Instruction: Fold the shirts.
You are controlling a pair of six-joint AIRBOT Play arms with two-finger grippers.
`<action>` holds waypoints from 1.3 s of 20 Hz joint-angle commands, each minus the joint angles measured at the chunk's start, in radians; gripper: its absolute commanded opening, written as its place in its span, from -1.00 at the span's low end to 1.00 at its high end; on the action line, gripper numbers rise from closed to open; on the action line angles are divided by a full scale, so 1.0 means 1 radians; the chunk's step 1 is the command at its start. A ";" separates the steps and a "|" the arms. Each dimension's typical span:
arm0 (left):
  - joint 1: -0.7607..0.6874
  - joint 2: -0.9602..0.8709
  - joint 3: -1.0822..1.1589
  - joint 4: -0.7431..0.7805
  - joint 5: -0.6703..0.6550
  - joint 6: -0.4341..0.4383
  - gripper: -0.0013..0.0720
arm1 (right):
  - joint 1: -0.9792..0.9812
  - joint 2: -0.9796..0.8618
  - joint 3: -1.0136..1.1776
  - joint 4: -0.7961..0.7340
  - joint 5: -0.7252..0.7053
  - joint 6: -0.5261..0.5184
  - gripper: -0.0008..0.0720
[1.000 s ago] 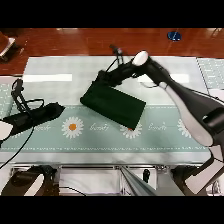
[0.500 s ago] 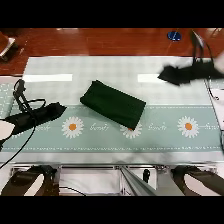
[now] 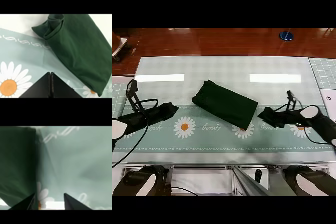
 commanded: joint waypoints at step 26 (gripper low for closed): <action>0.000 -0.005 0.000 -0.004 0.003 0.000 -0.91 | -0.285 -0.072 1.151 -0.220 0.605 -0.024 -0.92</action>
